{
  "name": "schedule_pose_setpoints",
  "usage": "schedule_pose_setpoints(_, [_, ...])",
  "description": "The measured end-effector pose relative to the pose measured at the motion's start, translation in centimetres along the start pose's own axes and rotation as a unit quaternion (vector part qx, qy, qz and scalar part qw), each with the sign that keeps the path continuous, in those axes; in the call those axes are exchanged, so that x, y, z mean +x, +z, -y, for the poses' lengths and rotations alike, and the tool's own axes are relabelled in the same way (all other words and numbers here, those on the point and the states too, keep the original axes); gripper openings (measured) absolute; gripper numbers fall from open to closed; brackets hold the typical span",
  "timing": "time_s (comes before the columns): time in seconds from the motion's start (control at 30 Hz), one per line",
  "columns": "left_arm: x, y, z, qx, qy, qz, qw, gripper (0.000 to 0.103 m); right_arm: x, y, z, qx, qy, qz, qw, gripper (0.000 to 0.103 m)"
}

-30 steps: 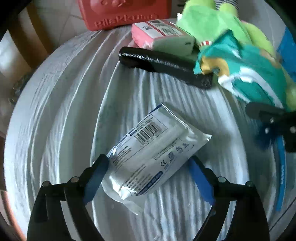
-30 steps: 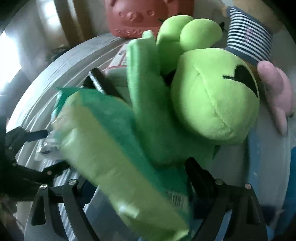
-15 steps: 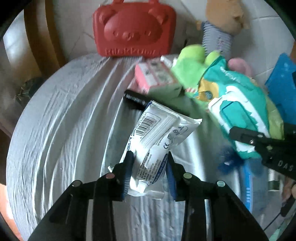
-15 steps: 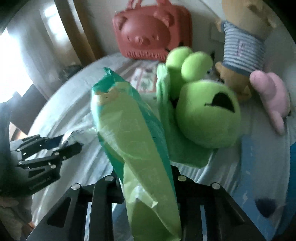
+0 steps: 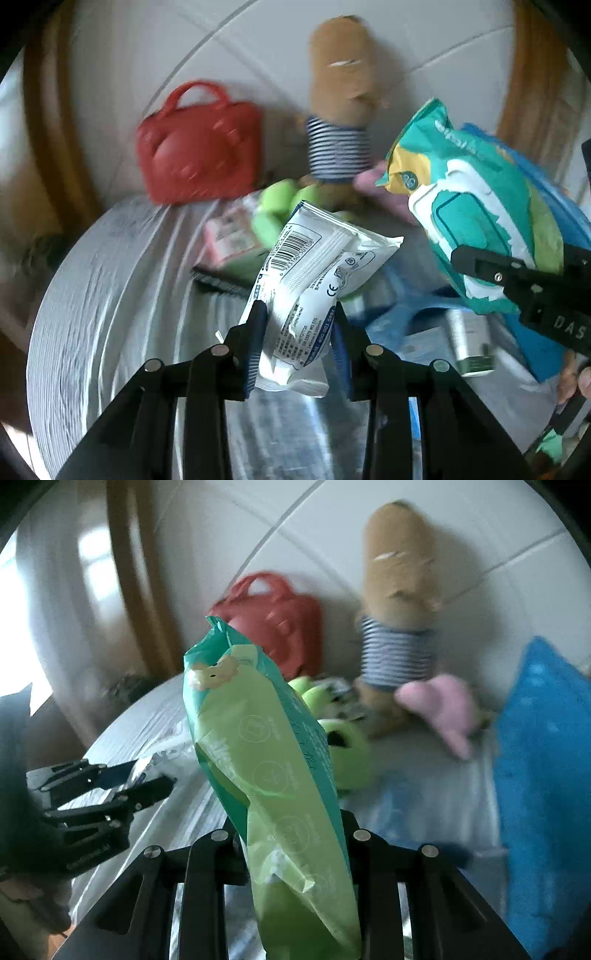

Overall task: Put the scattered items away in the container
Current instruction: 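Carry the white pack and green wipe pack over the blue crate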

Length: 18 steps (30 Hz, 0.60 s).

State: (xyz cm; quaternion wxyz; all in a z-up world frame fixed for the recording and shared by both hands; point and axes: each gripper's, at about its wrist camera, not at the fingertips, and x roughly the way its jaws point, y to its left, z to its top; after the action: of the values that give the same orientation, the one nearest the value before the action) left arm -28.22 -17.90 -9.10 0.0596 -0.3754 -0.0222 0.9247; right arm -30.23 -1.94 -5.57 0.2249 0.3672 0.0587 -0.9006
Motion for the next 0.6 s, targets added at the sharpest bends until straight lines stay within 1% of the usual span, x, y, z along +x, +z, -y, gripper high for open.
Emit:
schedule_pose_setpoints(0.13, [-2.5,1.6,4.9,0.028,-0.035,0.029,0.9986,0.033,-6.8,-0.4,3.4,0.022,-0.046,0.042,0.998,0.028])
schedule_pose_setpoints(0.23, [-4.1,3.3,9.6,0.053,-0.066,0.054,0.9949,0.033,-12.1,-0.5,6.7,0.041,-0.081,0.080,0.993,0.028])
schedule_pose_setpoints(0.33, [-5.7,5.2,15.3,0.080,-0.097,0.081,0.9888,0.033,-17.3,-1.2,10.2,0.057,-0.113,0.114,0.985,0.028])
schedule_pose_setpoints(0.4, [-6.3,6.2,19.5,0.095,-0.116,0.095,0.9842,0.033,-21.2,-2.0,13.3,0.069,-0.139,0.134,0.979,0.028])
schedule_pose_setpoints(0.5, [-7.2,7.7,26.0,0.117,-0.147,0.112,0.9759,0.033,-25.6,-3.4,17.7,0.085,-0.170,0.148,0.970,0.028])
schedule_pose_setpoints(0.6, [-7.7,9.0,32.8,0.142,-0.175,0.121,0.9667,0.033,-28.9,-5.0,22.6,0.103,-0.201,0.149,0.963,0.028])
